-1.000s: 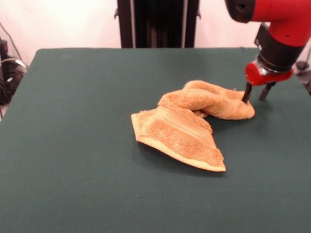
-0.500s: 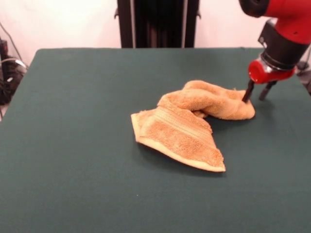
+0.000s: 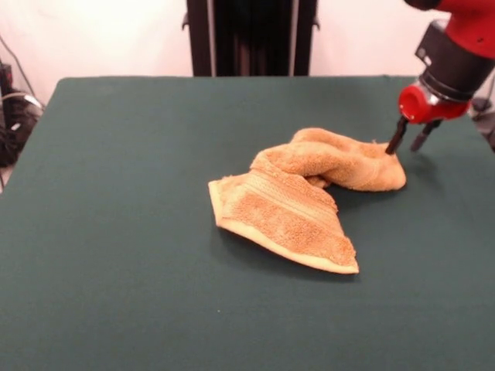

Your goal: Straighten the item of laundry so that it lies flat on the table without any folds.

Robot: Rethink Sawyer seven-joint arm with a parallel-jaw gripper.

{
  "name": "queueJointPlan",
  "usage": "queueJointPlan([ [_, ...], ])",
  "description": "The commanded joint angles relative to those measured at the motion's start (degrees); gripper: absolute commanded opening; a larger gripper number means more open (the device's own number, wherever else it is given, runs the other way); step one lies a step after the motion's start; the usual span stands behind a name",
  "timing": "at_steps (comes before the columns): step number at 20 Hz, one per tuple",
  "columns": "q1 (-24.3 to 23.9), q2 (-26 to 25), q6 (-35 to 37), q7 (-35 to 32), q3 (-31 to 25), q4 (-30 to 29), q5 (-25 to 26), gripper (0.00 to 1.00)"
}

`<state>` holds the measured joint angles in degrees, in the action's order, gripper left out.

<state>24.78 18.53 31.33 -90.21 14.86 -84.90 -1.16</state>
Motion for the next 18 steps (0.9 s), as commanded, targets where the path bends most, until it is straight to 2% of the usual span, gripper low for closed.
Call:
queueJointPlan([
  [1,1.6,-0.9,4.1,-15.8,2.0,0.5,-1.6,1.00],
  [3,1.2,-0.5,3.5,-15.1,1.9,-0.1,-1.7,1.00],
  [10,-2.1,-5.6,0.8,-13.4,0.1,4.3,-2.6,1.00],
  [18,-5.2,-7.5,-1.8,-11.5,-4.6,4.4,-3.7,1.00],
])
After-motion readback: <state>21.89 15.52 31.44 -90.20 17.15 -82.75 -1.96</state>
